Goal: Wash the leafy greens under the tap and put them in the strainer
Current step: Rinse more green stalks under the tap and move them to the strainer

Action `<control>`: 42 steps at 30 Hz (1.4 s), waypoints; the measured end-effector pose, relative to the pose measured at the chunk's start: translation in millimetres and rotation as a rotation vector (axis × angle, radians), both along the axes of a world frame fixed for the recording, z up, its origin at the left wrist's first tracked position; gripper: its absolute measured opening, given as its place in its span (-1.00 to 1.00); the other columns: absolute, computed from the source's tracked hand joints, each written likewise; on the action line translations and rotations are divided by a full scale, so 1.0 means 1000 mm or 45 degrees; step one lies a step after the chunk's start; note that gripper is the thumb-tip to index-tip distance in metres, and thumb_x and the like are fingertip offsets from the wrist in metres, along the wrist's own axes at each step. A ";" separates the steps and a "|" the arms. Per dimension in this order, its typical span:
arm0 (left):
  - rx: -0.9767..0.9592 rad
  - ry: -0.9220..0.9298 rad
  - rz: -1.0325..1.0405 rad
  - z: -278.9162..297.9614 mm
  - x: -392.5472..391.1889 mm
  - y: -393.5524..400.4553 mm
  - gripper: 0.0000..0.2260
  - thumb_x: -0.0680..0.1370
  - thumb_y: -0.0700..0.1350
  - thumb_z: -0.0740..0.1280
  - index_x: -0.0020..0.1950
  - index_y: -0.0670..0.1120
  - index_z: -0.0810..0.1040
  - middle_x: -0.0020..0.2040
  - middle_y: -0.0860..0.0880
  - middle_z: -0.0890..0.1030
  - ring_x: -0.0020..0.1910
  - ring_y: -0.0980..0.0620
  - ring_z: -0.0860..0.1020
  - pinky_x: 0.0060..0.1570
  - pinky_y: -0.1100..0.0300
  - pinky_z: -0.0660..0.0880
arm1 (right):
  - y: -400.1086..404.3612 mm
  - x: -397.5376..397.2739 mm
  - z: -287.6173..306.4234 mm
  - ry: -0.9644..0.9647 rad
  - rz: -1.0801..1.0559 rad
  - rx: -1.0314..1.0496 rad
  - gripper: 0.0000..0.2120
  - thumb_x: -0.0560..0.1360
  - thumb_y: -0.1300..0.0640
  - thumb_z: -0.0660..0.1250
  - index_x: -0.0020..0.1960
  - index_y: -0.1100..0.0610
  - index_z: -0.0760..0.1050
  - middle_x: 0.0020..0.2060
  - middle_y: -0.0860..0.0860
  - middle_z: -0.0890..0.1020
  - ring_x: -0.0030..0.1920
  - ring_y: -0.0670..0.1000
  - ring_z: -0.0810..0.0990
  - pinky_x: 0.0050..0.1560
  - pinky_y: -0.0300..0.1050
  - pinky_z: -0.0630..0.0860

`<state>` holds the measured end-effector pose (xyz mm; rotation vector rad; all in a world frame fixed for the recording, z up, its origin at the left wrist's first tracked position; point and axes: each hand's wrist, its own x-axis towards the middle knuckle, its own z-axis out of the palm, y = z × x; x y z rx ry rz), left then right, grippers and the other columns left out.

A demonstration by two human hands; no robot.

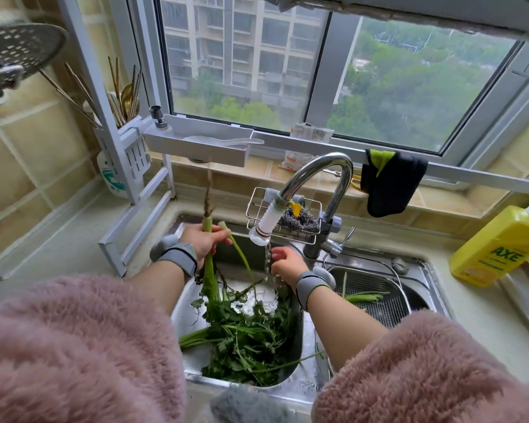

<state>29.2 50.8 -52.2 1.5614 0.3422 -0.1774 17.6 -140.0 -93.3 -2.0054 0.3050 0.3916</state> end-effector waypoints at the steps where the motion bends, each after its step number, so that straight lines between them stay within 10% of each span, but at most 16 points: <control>1: 0.033 0.016 -0.046 -0.002 -0.001 -0.004 -0.88 0.49 -0.27 0.38 -0.26 -0.17 0.54 -0.53 0.02 0.60 -0.47 0.09 0.39 -0.45 0.28 0.31 | 0.003 0.000 0.007 -0.047 -0.003 0.095 -0.58 0.43 0.47 0.19 0.27 0.26 0.42 0.18 0.15 0.54 0.00 0.01 0.50 -0.15 -0.26 0.46; 7: 0.079 0.146 -0.207 -0.011 -0.002 -0.026 -0.95 0.43 -0.24 0.45 -0.23 -0.17 0.61 -0.27 -0.15 0.63 -0.15 -0.14 0.58 0.08 -0.02 0.51 | 0.014 -0.007 0.015 -0.088 0.267 0.204 -0.77 0.50 0.26 0.34 0.14 0.30 0.51 -0.21 0.04 0.61 -0.29 -0.17 0.58 -0.26 -0.36 0.47; 12: 0.078 0.226 -0.274 -0.016 -0.007 -0.033 -0.90 0.48 -0.32 0.37 -0.22 -0.17 0.56 -0.37 -0.07 0.47 -0.40 0.06 0.37 -0.35 0.25 0.34 | 0.004 -0.011 0.006 -0.169 0.237 0.156 -0.86 0.56 0.27 0.24 0.11 0.18 0.48 -0.28 0.01 0.57 -0.32 -0.08 0.57 -0.15 -0.08 0.59; 19: 0.123 0.431 -0.221 -0.028 -0.013 -0.036 -0.79 0.49 -0.39 0.10 -0.28 -0.13 0.28 -0.35 -0.09 0.24 -0.43 0.06 0.16 -0.40 0.22 0.14 | 0.011 -0.008 0.010 -0.199 0.147 0.140 -0.82 0.60 0.14 0.17 -0.18 0.07 0.40 -0.44 0.00 0.43 -0.47 -0.07 0.34 -0.47 -0.29 0.29; 33: 0.042 0.359 -0.411 -0.029 -0.017 -0.028 -0.91 0.56 -0.29 0.26 -0.12 -0.16 0.51 -0.22 -0.10 0.47 -0.22 0.00 0.46 -0.13 0.14 0.47 | 0.017 -0.002 0.012 -0.155 -0.023 0.257 -0.68 0.56 0.26 0.13 -0.35 0.12 0.41 -0.55 -0.02 0.42 -0.56 -0.11 0.31 -0.56 -0.35 0.21; 42: 0.125 0.236 -0.385 -0.029 -0.017 -0.024 -0.87 0.50 -0.29 0.35 0.02 -0.15 0.47 -0.29 -0.12 0.48 -0.37 0.00 0.46 -0.40 0.26 0.52 | 0.016 0.001 0.007 -0.124 0.010 0.215 -0.73 0.54 0.20 0.22 -0.33 0.06 0.45 -0.43 -0.04 0.45 -0.41 -0.10 0.34 -0.37 -0.26 0.27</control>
